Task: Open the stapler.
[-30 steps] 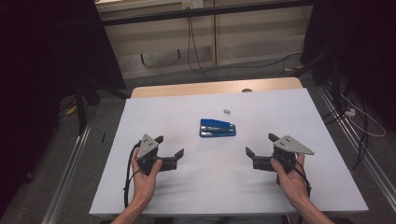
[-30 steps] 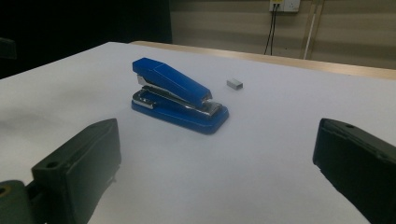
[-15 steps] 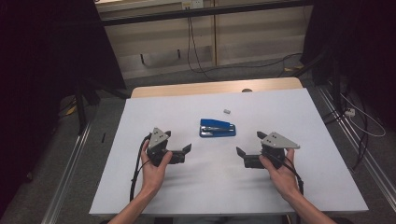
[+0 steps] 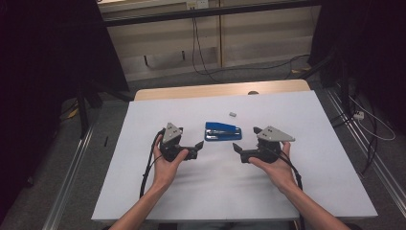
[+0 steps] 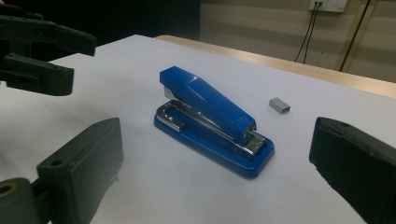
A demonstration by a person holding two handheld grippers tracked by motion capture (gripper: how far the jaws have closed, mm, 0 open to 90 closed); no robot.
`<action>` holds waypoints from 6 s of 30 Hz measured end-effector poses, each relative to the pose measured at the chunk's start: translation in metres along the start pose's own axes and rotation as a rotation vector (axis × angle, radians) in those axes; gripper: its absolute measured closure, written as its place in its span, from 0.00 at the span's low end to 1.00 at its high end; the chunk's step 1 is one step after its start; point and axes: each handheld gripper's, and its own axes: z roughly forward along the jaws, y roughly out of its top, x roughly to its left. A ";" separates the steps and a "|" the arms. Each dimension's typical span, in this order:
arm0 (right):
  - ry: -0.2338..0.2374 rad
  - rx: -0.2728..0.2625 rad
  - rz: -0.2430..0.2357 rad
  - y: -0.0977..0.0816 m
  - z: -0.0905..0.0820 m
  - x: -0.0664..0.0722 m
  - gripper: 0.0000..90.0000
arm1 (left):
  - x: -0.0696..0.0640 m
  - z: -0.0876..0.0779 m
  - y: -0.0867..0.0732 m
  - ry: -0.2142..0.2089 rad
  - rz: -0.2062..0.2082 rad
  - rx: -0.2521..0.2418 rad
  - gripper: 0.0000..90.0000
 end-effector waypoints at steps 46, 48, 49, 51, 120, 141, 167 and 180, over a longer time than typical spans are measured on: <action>0.091 0.071 -0.037 0.005 0.049 -0.006 0.71 | 0.009 0.043 0.001 -0.018 -0.003 0.085 0.07; 0.097 0.076 -0.045 0.005 0.050 -0.004 0.76 | 0.010 0.043 0.001 -0.007 -0.004 0.082 0.07; 0.109 0.078 -0.033 0.004 0.050 -0.004 0.79 | 0.012 0.043 0.001 -0.018 -0.008 0.079 0.07; 0.116 0.084 -0.030 0.004 0.051 -0.003 0.87 | 0.013 0.042 0.001 -0.016 -0.009 0.088 0.07; 0.111 0.311 -0.068 0.005 0.104 0.009 1.00 | 0.019 0.072 0.004 -0.054 -0.041 0.158 1.00; 0.095 0.308 -0.089 0.005 0.103 0.012 1.00 | 0.021 0.072 0.008 -0.064 -0.049 0.139 1.00; 0.101 0.307 -0.127 0.005 0.103 0.014 1.00 | 0.018 0.067 0.015 -0.076 -0.081 0.087 1.00; 0.093 0.304 -0.132 0.005 0.103 0.014 1.00 | 0.014 0.065 0.022 -0.079 -0.072 0.059 1.00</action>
